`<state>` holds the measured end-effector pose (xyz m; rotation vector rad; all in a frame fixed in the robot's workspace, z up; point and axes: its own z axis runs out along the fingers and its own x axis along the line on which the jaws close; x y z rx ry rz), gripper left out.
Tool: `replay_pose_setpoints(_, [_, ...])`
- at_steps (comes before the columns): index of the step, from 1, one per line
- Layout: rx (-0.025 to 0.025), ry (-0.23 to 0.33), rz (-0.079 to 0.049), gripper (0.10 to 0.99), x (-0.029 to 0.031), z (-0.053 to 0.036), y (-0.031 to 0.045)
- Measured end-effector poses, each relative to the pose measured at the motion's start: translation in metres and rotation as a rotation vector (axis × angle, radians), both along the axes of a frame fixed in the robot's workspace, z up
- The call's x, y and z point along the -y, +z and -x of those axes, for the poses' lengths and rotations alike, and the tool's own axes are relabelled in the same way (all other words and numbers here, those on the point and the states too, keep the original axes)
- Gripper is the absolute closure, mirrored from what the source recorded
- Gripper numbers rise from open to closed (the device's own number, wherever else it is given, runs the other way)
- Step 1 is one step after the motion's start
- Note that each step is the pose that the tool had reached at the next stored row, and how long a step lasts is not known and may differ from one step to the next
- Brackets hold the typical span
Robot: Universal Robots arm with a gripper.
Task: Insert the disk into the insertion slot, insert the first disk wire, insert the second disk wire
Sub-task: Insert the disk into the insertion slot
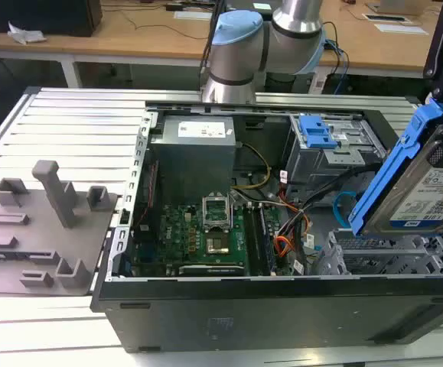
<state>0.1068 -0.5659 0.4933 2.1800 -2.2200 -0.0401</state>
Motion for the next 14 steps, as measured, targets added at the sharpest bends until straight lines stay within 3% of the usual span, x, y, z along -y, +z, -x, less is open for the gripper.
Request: replay_pose_setpoints(14, [-0.0005,0.0,0.0,0.722,0.0,-0.0037,-0.0165])
